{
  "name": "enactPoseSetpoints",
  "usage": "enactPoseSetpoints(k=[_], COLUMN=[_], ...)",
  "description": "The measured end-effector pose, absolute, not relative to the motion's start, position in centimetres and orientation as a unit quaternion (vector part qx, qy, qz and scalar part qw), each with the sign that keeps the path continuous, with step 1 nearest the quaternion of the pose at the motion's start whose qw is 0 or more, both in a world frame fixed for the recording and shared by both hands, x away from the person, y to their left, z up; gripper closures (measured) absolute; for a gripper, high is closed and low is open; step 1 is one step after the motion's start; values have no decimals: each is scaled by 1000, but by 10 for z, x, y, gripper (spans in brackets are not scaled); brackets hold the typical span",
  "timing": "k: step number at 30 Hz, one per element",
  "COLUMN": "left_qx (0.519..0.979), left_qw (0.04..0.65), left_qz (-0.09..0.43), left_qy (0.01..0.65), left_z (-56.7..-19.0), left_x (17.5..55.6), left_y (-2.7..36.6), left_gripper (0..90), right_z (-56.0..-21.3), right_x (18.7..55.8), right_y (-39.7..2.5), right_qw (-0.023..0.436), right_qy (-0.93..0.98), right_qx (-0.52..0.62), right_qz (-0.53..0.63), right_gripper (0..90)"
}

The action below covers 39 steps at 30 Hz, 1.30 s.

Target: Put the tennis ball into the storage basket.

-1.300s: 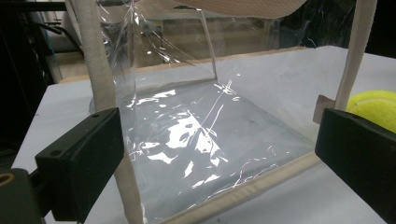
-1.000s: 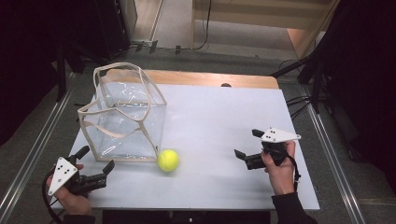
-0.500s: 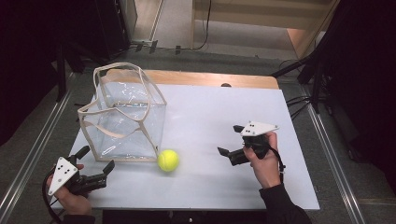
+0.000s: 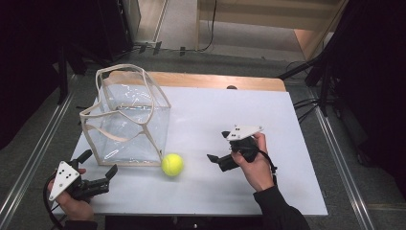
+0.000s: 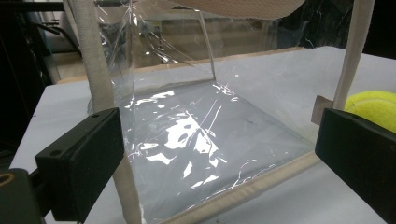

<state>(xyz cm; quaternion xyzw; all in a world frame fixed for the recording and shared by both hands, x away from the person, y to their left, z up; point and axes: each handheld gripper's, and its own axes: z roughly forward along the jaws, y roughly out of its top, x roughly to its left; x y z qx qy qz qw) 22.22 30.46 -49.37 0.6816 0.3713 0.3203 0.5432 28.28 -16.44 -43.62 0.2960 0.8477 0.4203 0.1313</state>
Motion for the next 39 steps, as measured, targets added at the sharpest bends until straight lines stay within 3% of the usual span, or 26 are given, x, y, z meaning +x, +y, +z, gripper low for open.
enactPoseSetpoints(k=[9, 39], left_qx=[681, 679], left_qw=[543, 548], left_qz=[321, 318], left_qy=[371, 371], left_z=[-494, -494], left_x=[222, 223], left_y=[304, 305], left_gripper=[13, 13], right_z=[-440, -455], right_x=[286, 290], right_y=[-144, -78], right_qw=[109, 77], right_qy=[865, 908], right_qx=[277, 228], right_qz=[405, 342], right_gripper=[0, 0])
